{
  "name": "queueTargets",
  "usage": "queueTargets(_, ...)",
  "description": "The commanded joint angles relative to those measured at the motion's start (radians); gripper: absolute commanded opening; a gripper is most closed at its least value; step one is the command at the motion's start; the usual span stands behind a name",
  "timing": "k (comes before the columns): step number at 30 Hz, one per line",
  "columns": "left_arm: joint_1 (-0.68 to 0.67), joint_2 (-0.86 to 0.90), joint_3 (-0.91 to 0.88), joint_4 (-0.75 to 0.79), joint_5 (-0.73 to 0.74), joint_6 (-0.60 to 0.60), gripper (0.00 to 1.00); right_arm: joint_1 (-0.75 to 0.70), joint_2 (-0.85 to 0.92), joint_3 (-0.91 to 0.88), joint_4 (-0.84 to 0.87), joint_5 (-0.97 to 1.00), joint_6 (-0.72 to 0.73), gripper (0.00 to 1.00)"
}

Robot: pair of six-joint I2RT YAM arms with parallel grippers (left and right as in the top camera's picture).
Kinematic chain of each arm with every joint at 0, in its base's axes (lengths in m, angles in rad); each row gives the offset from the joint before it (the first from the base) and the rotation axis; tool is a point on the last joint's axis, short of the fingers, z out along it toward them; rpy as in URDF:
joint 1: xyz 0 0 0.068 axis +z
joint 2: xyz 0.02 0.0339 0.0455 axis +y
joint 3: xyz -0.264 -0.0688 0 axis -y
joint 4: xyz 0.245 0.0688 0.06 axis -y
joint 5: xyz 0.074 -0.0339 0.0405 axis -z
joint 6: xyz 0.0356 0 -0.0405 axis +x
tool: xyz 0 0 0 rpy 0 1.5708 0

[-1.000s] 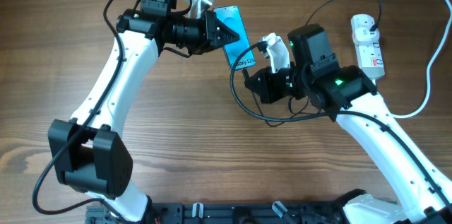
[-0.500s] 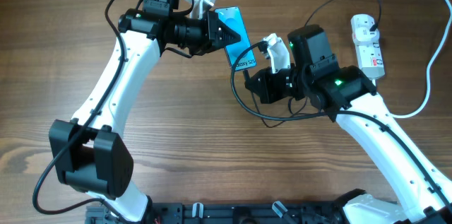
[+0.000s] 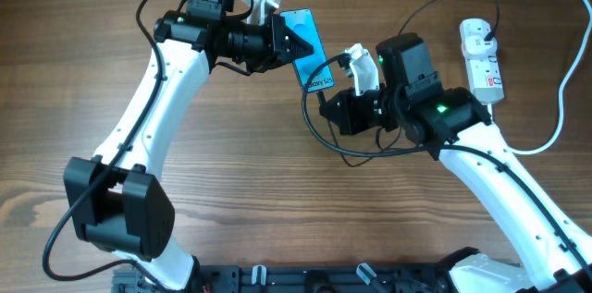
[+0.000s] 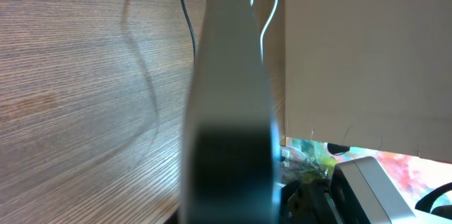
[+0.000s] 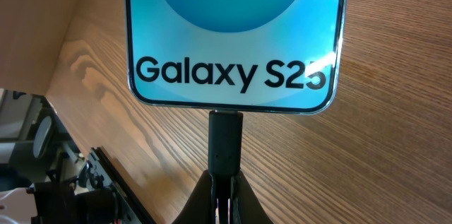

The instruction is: Plug charger to phone and switch on socket

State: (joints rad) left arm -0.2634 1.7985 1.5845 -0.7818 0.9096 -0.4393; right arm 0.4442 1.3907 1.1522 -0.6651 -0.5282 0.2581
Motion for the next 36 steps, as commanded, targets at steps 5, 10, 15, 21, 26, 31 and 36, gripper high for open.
queueTargets(5, -0.053, -0.029, -0.009, -0.028, 0.118, -0.010, 0.04, -0.009, 0.006, 0.031, 0.062, 0.031, 0.007, 0.93)
queueTargets(10, -0.046, -0.029, -0.009, -0.005, 0.103, -0.008, 0.04, -0.010, 0.006, 0.031, 0.061, 0.035, 0.005, 1.00)
queueTargets(15, 0.003, -0.029, -0.009, -0.004, 0.088, 0.108, 0.04, -0.038, -0.012, 0.031, 0.061, 0.035, 0.004, 1.00)
queueTargets(21, 0.111, -0.029, -0.009, -0.017, 0.096, 0.300, 0.04, -0.102, -0.067, 0.031, 0.045, 0.035, 0.004, 1.00)
queueTargets(26, 0.144, -0.029, -0.009, -0.063, 0.215, 0.547, 0.04, -0.142, -0.075, 0.031, 0.013, 0.052, 0.005, 1.00)
queueTargets(31, 0.183, -0.029, -0.009, -0.110, 0.452, 0.742, 0.04, -0.169, -0.075, 0.031, -0.031, 0.192, 0.007, 1.00)
queueTargets(36, 0.215, -0.029, -0.009, -0.105, 0.565, 0.777, 0.04, -0.179, -0.075, 0.031, -0.106, 0.398, 0.007, 1.00)
